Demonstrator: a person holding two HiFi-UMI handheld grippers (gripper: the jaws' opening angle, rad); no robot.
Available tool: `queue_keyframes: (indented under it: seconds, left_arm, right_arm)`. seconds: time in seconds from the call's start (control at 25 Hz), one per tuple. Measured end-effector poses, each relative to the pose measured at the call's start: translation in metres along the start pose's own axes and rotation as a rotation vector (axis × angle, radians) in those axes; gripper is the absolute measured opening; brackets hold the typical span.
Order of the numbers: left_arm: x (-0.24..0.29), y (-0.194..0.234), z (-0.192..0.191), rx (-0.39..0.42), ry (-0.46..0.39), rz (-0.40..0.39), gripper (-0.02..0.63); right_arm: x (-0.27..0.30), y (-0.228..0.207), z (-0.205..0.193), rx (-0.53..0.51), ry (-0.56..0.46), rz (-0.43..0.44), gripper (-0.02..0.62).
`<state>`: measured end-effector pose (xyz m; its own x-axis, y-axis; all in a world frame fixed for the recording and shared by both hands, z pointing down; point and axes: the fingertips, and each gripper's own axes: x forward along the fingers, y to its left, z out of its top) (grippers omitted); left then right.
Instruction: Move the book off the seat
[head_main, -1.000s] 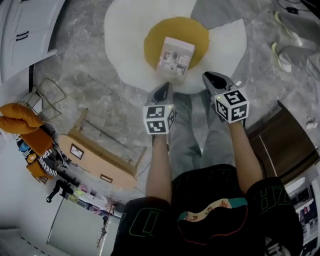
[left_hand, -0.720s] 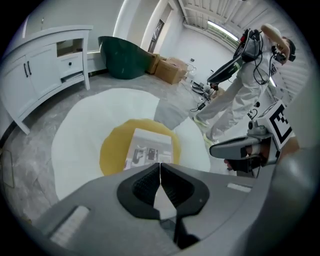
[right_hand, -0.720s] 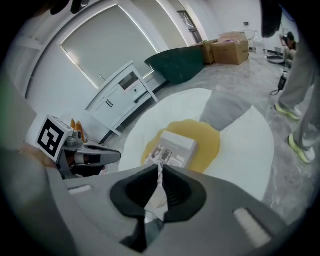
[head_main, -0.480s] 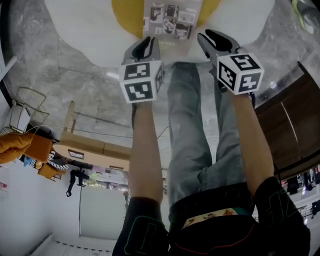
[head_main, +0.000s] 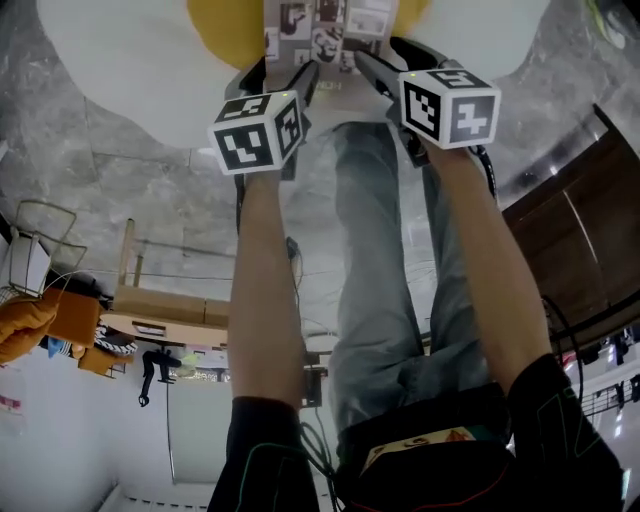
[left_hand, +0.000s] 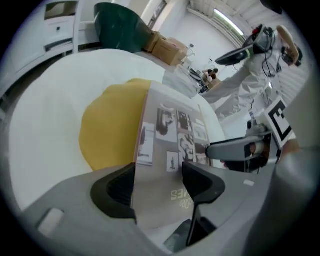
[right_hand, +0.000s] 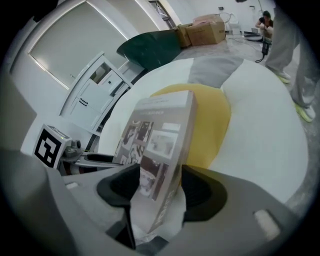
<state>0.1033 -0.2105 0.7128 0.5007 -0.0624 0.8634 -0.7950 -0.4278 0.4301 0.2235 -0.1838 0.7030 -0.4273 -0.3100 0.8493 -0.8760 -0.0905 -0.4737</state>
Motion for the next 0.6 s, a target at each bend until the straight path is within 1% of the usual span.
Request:
queue_keyframes:
  seconds: [0.08,0.12,0.24,0.28,0.36,0.44,0.6]
  left_arm:
    - [0.004,0.002,-0.003,-0.075,-0.006,-0.030,0.301]
    - [0.005,0.003,-0.001,-0.087,-0.009,-0.034,0.299]
    - [0.001,0.002,0.002,-0.088,0.004,-0.037,0.296]
    - [-0.001,0.000,0.001,-0.096,0.009,-0.042,0.295]
    - [-0.008,-0.007,-0.004,-0.123,0.012,-0.059,0.291]
    - [-0.020,-0.012,-0.009,-0.153,-0.001,-0.065,0.290]
    - [-0.052,-0.016,-0.018,-0.189,-0.053,-0.032,0.288]
  right_arm:
    - [0.009,0.002,-0.003,0.006,0.012,-0.019,0.270]
    - [0.011,0.002,0.000,0.010,0.008,-0.034,0.270]
    - [0.008,0.002,0.004,0.030,0.022,-0.059,0.267]
    - [0.005,0.002,0.004,0.025,0.034,-0.065,0.253]
    - [-0.004,0.003,0.004,-0.006,0.047,-0.085,0.233]
    - [-0.012,0.011,0.005,-0.039,0.046,-0.084,0.232]
    - [-0.028,0.039,0.008,-0.134,0.052,-0.054,0.229]
